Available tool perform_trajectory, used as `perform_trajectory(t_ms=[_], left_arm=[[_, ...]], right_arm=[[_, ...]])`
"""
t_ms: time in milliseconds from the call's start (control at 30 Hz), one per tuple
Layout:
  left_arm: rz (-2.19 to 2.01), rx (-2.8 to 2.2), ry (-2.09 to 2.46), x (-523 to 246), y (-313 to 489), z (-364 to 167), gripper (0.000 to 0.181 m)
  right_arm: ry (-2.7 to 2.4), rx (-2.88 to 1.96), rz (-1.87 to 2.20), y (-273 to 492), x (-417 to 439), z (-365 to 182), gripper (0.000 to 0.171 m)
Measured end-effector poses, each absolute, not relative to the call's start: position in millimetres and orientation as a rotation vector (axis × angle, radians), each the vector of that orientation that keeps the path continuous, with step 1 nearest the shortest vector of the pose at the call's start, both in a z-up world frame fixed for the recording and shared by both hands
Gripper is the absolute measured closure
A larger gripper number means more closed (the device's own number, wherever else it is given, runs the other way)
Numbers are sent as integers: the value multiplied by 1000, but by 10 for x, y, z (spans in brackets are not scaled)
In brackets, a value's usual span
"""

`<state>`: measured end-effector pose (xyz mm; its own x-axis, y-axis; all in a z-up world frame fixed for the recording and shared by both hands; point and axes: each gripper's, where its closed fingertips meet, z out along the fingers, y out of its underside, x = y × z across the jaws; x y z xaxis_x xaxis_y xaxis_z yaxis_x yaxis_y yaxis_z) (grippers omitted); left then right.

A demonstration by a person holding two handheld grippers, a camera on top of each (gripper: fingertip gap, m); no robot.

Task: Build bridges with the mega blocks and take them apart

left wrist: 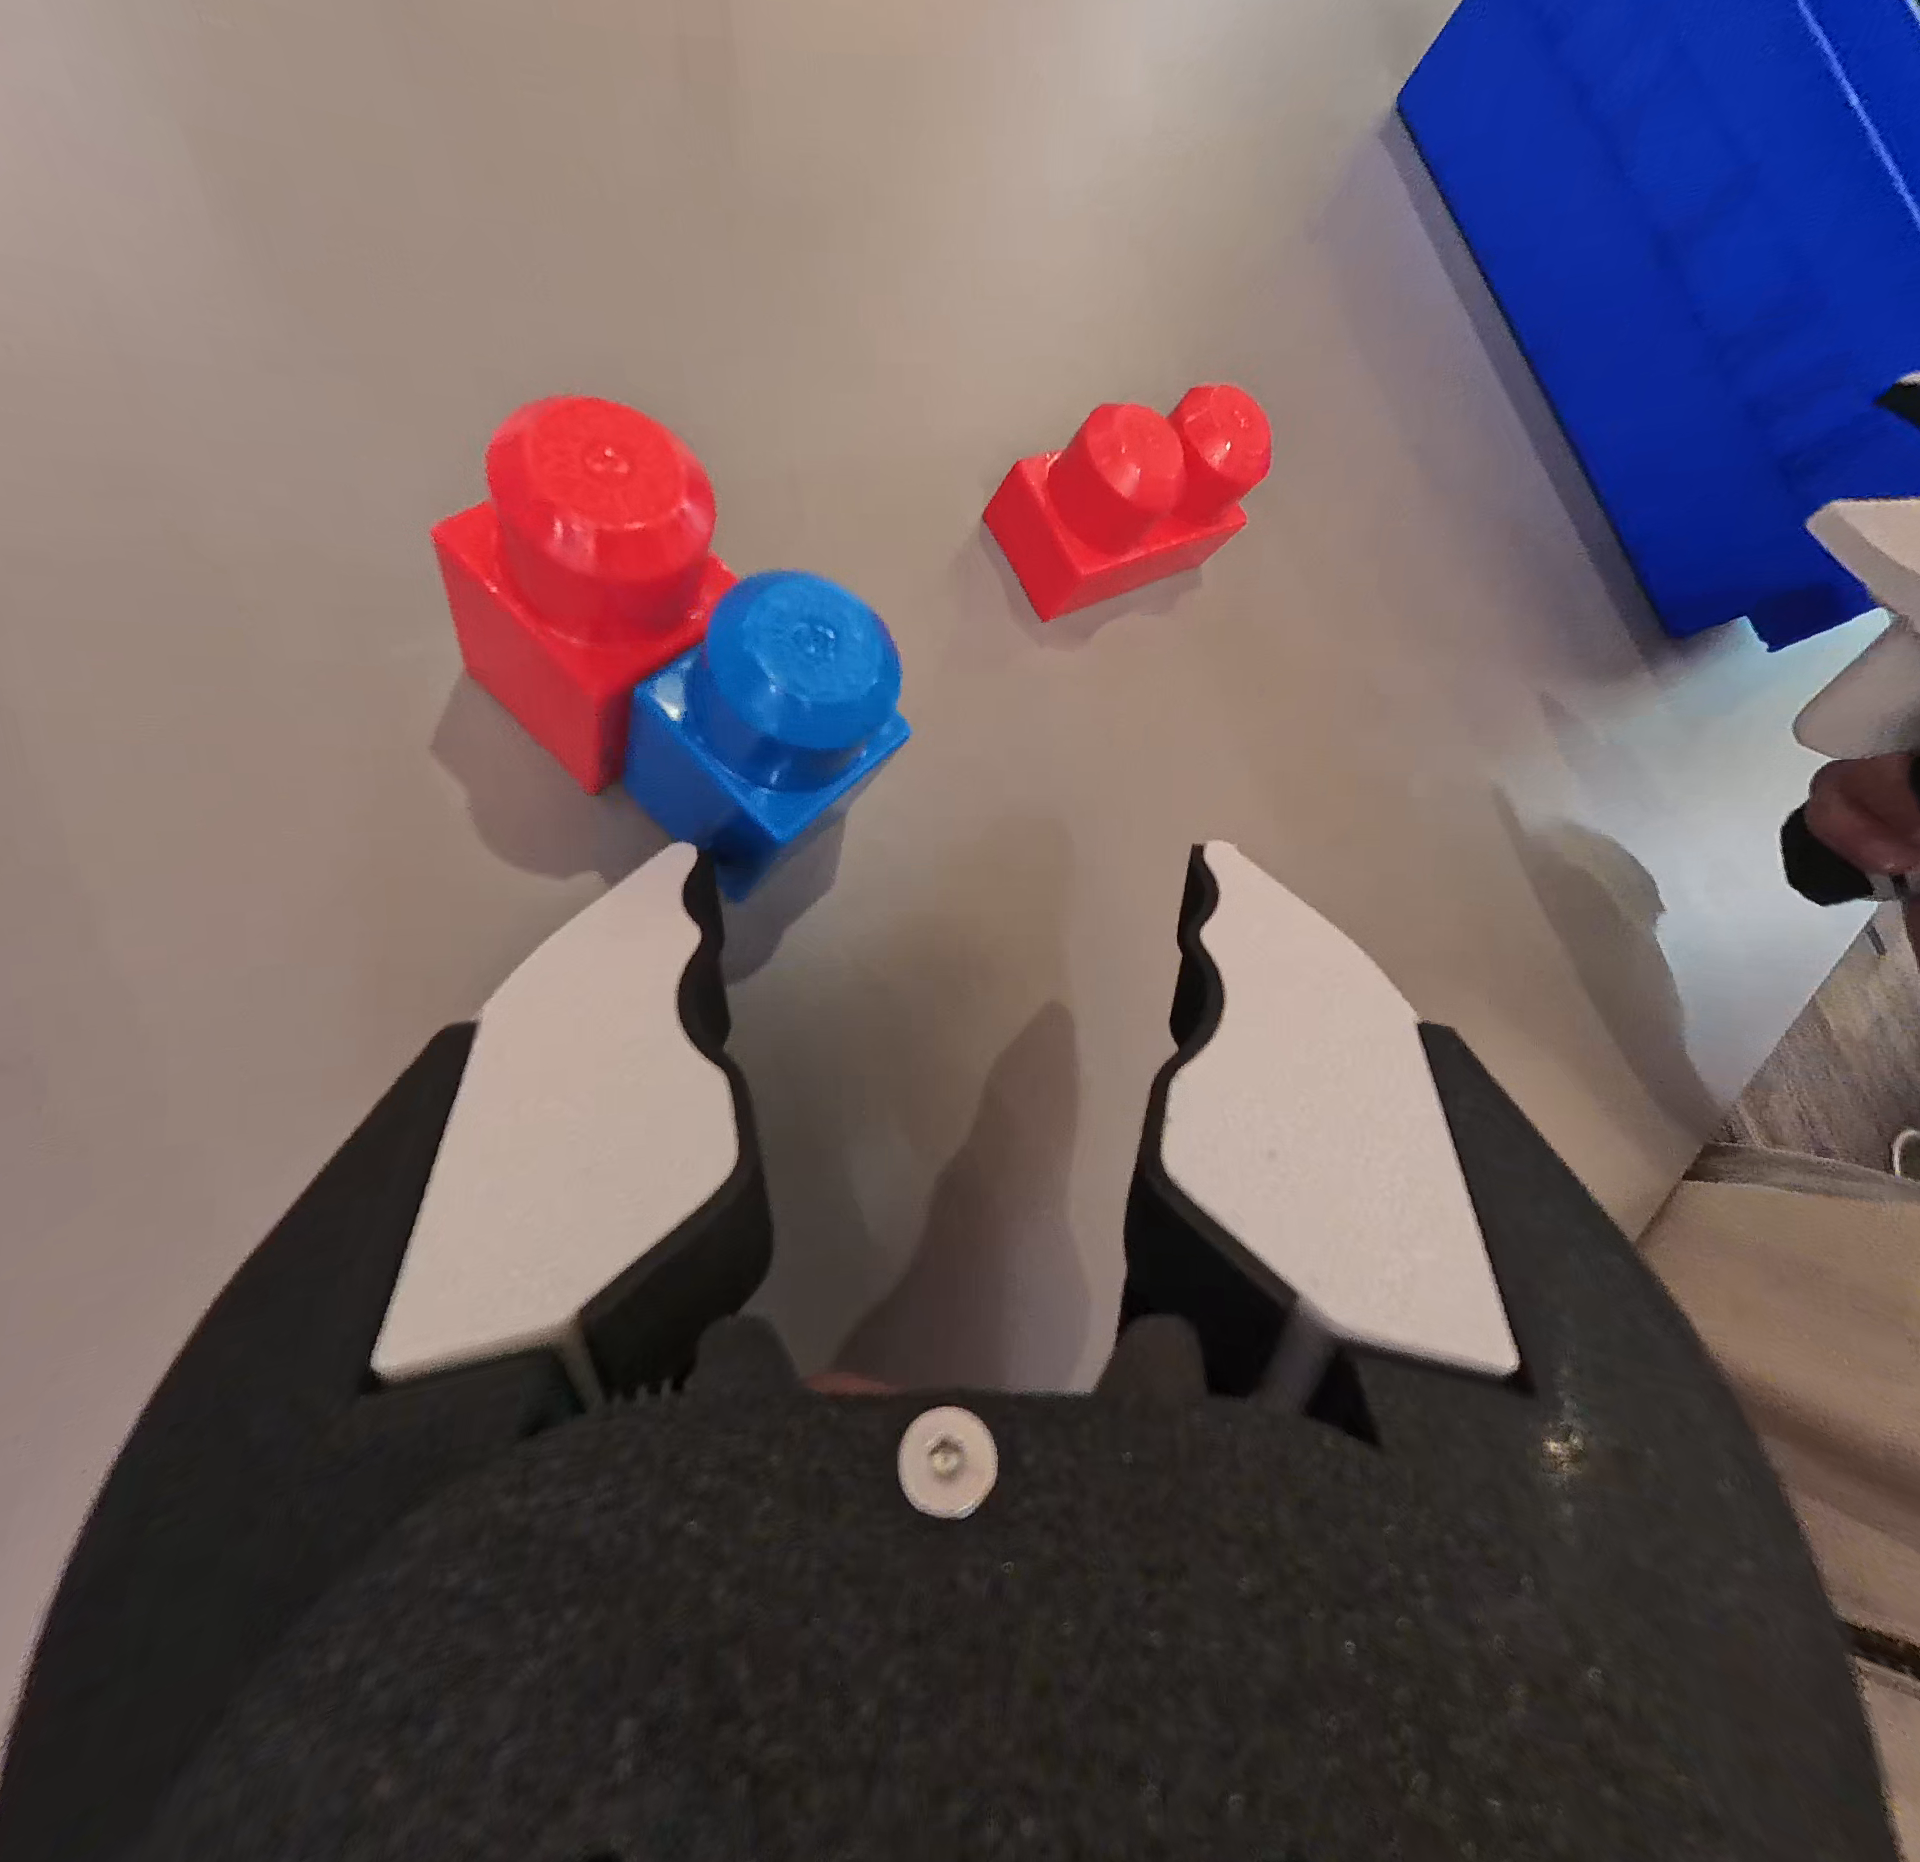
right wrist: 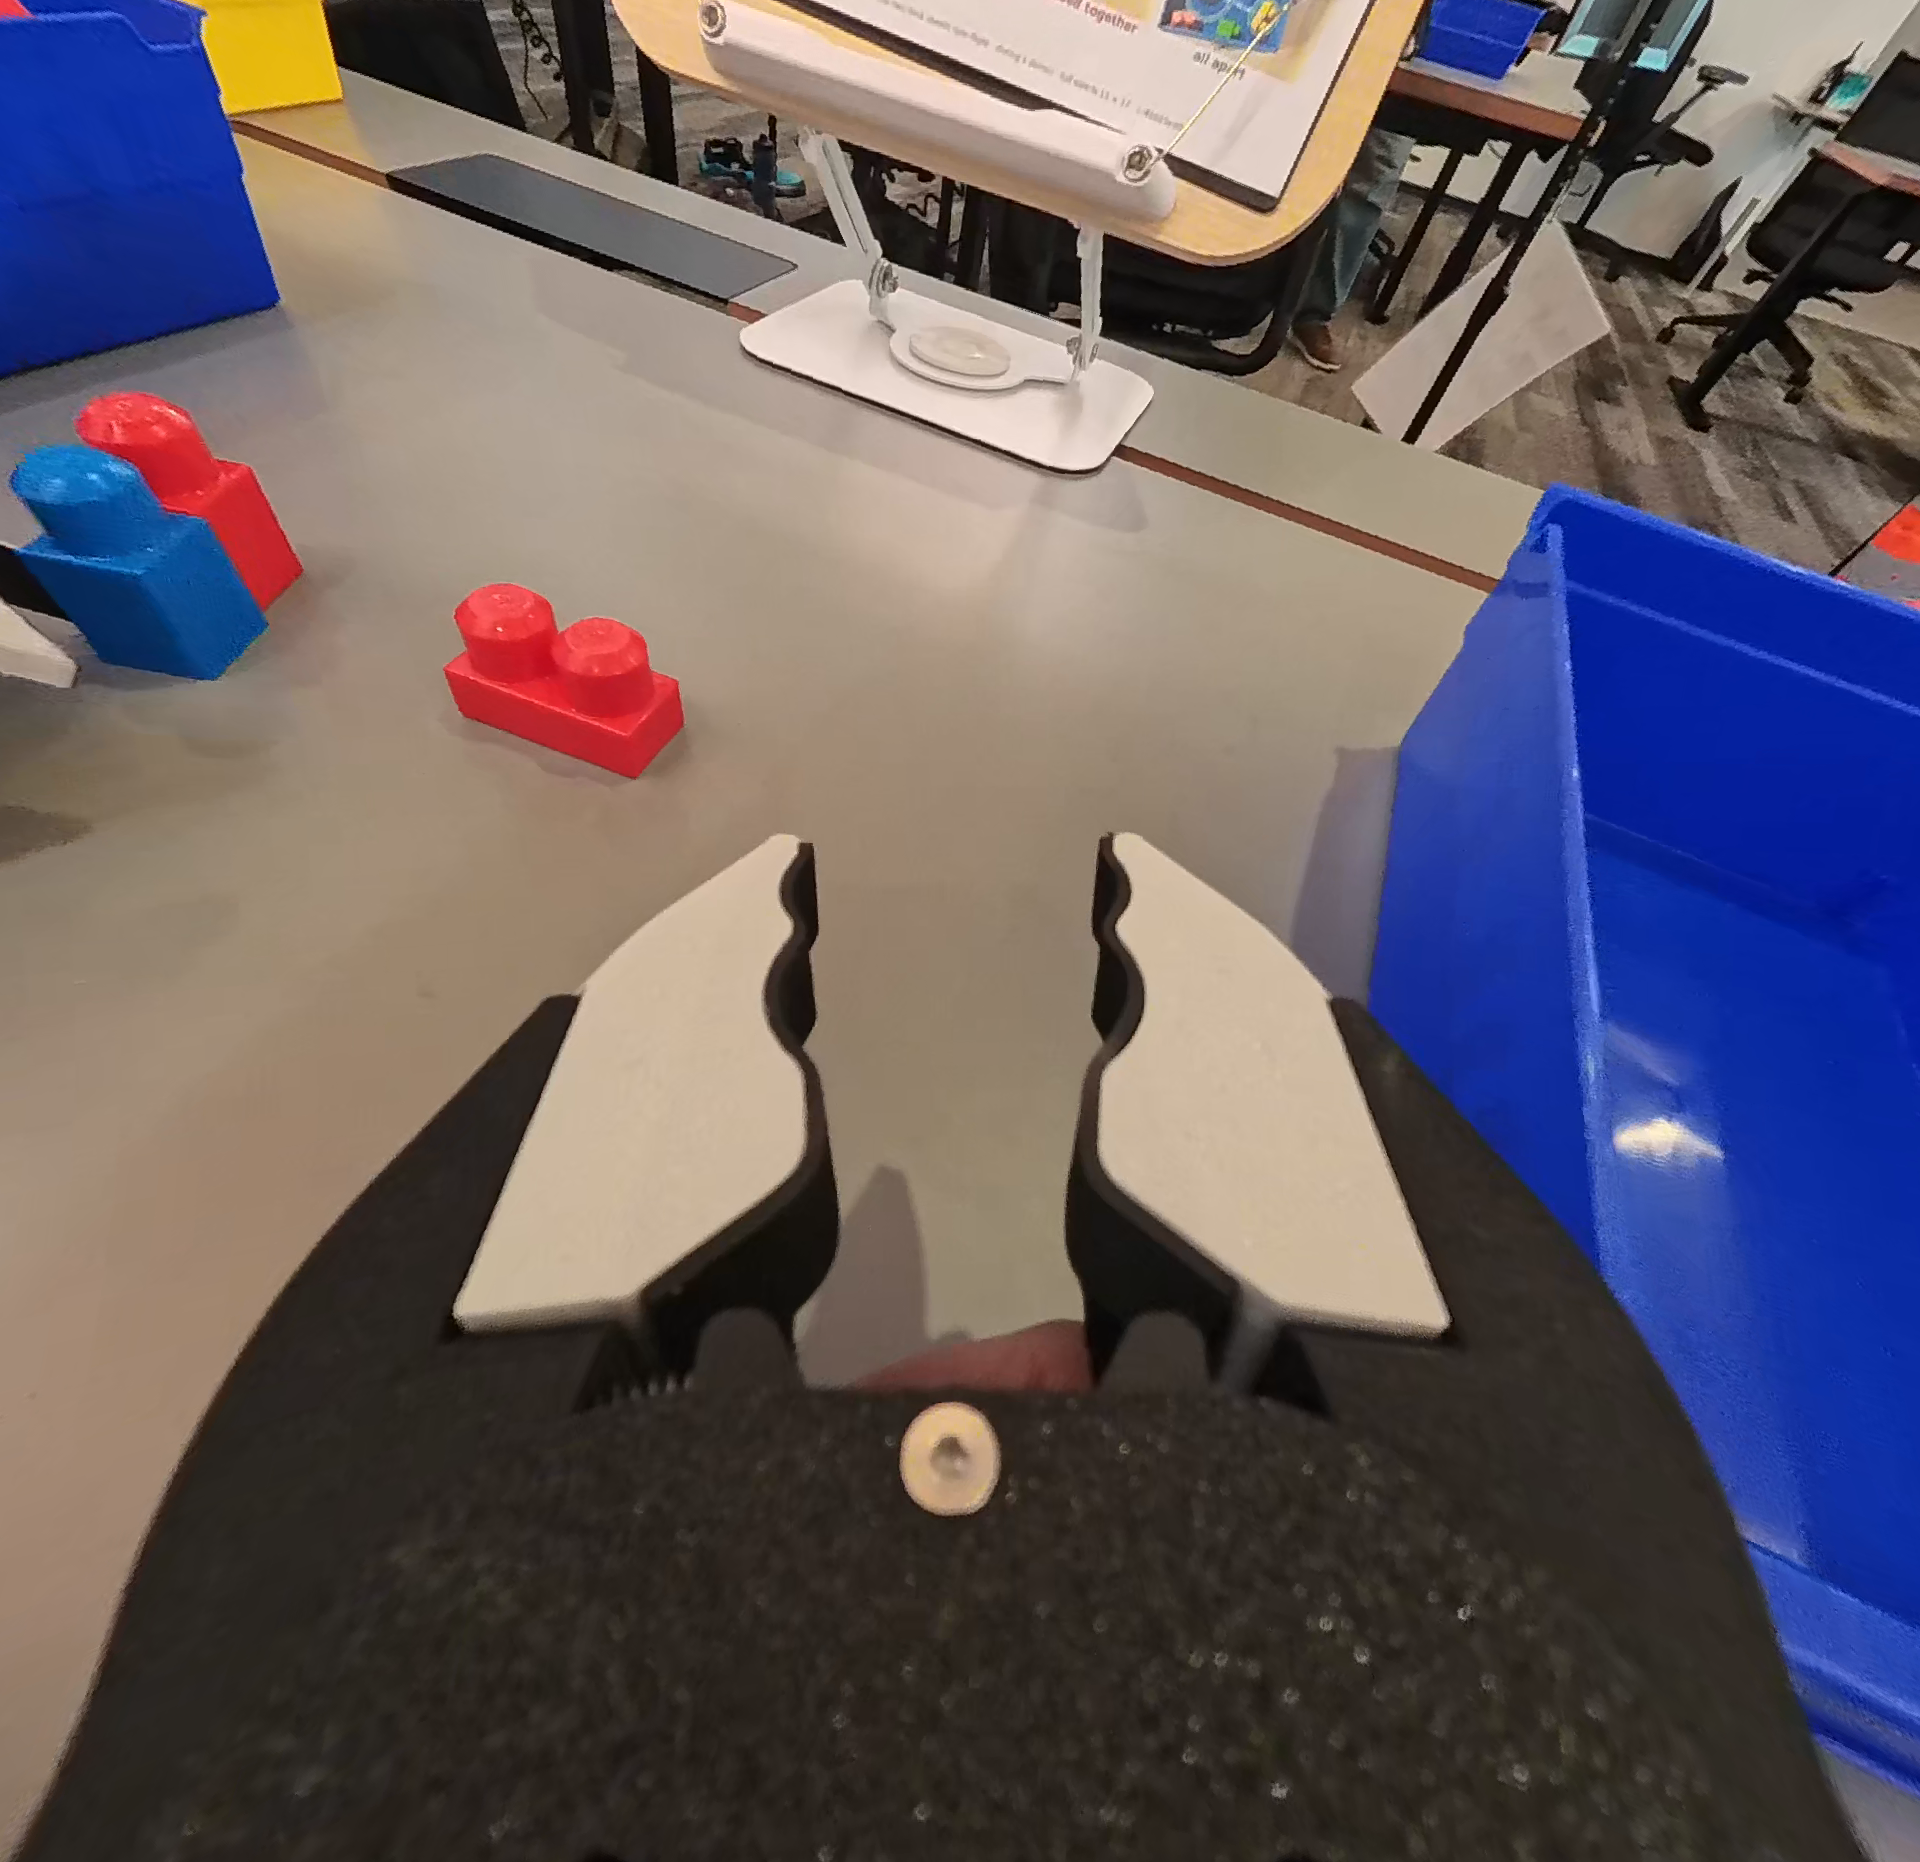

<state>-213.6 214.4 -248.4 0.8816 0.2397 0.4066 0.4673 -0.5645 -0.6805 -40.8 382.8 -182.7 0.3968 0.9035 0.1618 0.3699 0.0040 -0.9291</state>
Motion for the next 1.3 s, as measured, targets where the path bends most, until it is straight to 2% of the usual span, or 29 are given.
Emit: perform_trajectory(t_ms=[867, 1100, 1300], left_arm=[[-209, -2183, -433, -2469, 2232, -2394, 88], [-118, -2151, -207, -2588, 2397, -2188, 75], [-200, -2211, -65, -2492, 2494, -2288, 74]], right_arm=[[-1162, -1582, 609, 3861, -373, -1837, 120], [-1165, -1582, 607, 3850, -370, -1841, 120], [-1150, -1592, 597, 3878, -312, -1839, 120]])
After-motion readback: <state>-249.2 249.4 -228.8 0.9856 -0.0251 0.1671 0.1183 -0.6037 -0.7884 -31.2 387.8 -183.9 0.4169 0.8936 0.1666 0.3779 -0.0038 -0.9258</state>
